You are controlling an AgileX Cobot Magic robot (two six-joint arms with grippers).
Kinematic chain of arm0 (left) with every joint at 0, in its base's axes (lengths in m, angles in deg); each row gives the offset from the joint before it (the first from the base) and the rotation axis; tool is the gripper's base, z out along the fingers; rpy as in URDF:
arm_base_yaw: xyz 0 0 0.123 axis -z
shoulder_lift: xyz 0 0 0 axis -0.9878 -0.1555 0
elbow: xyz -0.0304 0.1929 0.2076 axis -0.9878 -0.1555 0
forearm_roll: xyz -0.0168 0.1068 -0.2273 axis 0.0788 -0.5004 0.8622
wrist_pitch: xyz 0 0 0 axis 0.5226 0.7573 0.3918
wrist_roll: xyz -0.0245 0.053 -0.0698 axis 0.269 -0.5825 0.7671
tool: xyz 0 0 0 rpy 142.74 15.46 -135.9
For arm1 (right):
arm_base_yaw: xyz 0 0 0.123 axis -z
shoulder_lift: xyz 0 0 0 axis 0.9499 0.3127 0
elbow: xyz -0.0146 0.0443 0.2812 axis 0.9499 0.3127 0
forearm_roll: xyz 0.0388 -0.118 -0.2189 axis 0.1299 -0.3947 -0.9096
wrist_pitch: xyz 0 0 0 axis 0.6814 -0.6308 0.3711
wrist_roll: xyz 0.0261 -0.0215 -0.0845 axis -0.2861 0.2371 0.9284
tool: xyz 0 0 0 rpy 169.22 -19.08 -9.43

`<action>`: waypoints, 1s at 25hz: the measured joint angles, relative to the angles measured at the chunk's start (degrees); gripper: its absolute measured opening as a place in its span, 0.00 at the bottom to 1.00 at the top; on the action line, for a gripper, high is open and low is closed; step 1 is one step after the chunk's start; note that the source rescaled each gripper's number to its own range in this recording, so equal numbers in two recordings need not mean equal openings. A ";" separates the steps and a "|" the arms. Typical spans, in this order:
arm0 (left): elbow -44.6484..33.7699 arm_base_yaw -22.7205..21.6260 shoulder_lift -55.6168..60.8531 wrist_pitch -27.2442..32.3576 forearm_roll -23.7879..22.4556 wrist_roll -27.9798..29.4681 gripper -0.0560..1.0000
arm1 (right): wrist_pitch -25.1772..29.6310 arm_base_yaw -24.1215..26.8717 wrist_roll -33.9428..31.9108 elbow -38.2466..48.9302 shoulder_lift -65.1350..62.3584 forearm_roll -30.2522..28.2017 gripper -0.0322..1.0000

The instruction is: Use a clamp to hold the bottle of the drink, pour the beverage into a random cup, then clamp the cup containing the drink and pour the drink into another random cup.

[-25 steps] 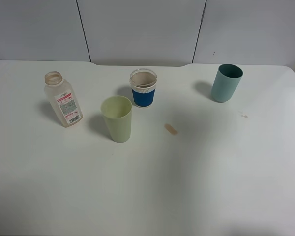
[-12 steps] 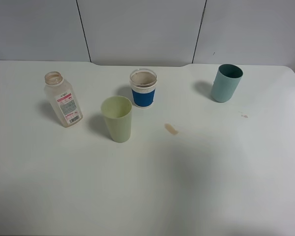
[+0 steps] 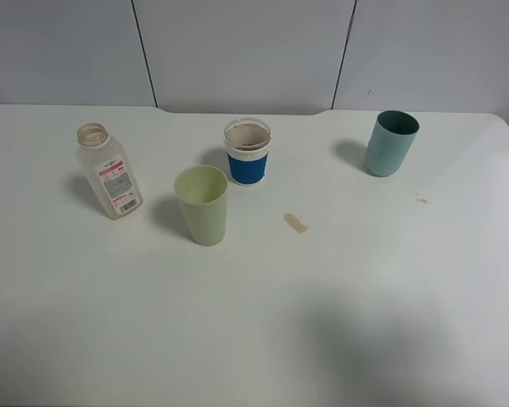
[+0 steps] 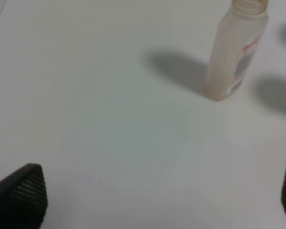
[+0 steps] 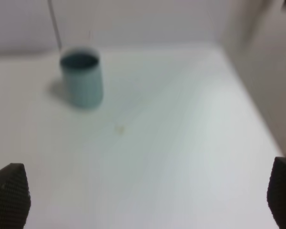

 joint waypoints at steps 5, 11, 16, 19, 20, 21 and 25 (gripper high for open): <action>0.00 0.00 0.00 0.00 -0.10 0.00 1.00 | 2.57 0.00 0.13 4.23 0.00 0.75 1.00; 0.00 0.00 0.00 0.00 -0.09 0.00 1.00 | 2.57 0.00 0.13 4.37 0.00 0.80 1.00; 0.00 0.00 0.00 0.00 -0.09 0.00 1.00 | 2.57 0.00 0.08 4.37 0.00 0.80 1.00; 0.00 0.00 0.00 0.00 -0.09 0.00 1.00 | 2.57 0.00 0.08 4.37 0.00 0.80 1.00; 0.00 0.00 0.00 0.00 -0.09 0.00 1.00 | 2.57 0.00 0.08 4.37 0.00 0.80 1.00; 0.00 0.00 0.00 0.00 -0.09 0.00 1.00 | 2.57 0.00 0.08 4.37 0.00 0.80 1.00; 0.00 0.00 0.00 0.00 -0.09 0.00 1.00 | 2.57 0.00 0.08 4.37 0.00 0.82 1.00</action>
